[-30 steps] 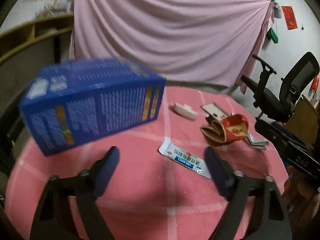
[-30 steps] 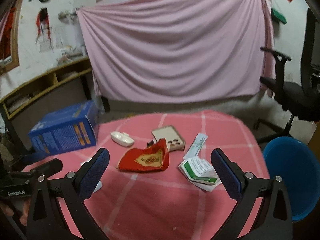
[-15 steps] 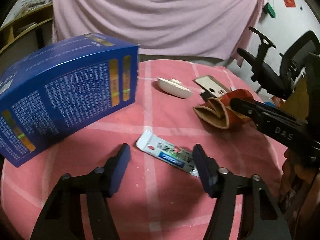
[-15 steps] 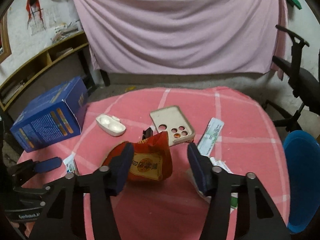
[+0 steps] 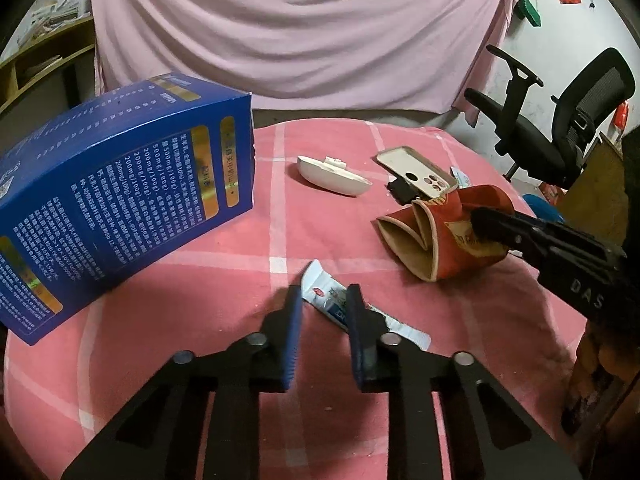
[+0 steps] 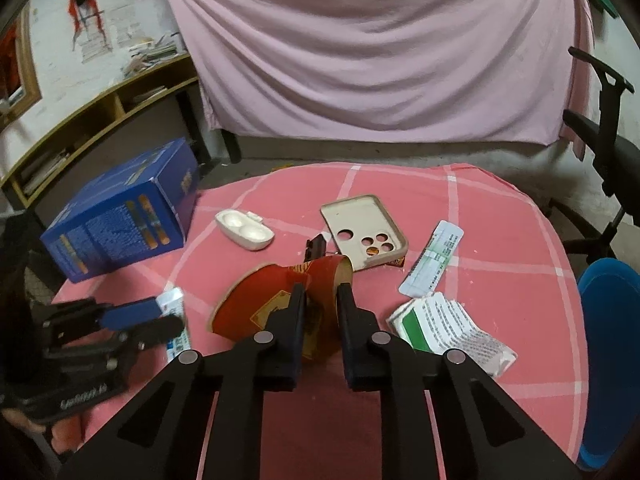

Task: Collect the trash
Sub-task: 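Grasp the white tube with the left tool while the right tool grasps the red packet, then carry tube and red packet over the blue bucket and open both tools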

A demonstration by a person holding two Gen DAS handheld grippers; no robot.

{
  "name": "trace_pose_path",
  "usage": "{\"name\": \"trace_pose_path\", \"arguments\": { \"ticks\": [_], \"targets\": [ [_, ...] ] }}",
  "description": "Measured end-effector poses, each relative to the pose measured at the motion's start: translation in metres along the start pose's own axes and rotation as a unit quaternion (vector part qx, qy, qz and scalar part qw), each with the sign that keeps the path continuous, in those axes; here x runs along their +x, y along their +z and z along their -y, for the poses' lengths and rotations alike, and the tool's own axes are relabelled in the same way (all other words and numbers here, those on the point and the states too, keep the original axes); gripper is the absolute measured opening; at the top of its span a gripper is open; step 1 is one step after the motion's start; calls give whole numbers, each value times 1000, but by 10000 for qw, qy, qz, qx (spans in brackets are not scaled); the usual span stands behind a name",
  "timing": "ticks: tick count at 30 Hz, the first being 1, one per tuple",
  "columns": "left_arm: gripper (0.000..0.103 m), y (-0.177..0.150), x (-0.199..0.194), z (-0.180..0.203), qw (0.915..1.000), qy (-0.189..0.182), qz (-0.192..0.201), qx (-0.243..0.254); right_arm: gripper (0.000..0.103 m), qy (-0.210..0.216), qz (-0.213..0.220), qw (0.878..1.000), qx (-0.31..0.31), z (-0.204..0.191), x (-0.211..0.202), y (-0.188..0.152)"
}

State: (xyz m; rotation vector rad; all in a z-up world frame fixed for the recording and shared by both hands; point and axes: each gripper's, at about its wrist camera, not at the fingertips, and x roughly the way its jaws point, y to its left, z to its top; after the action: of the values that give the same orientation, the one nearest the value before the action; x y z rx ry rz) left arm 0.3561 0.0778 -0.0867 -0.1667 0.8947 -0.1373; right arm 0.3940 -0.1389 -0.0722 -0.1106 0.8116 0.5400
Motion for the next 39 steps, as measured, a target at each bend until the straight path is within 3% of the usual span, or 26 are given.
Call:
{"name": "trace_pose_path", "arguments": {
  "ticks": [7, 16, 18, 26, 31, 39],
  "targets": [
    [4, 2, -4, 6, 9999, -80, 125, 43, 13, 89, 357, 9993, -110, -2, -15, -6],
    [2, -6, -22, 31, 9978, 129, 635, 150, 13, 446, 880, 9951, -48, 6, -41, -13],
    [2, -7, -31, 41, 9954, 206, 914, 201, 13, 513, 1047, 9932, -52, 8, -50, -16],
    [2, -6, -63, 82, 9789, 265, 2014, 211, 13, 666, 1789, 9815, 118, 27, -87, -22],
    [2, 6, -80, 111, 9641, 141, 2648, 177, 13, 485, 2393, 9693, 287, 46, -116, -23],
    [2, 29, -97, 177, 9400, -206, 3371, 489, 13, -604, 3530, 9334, 232, 78, -169, -34]
  ]
}}
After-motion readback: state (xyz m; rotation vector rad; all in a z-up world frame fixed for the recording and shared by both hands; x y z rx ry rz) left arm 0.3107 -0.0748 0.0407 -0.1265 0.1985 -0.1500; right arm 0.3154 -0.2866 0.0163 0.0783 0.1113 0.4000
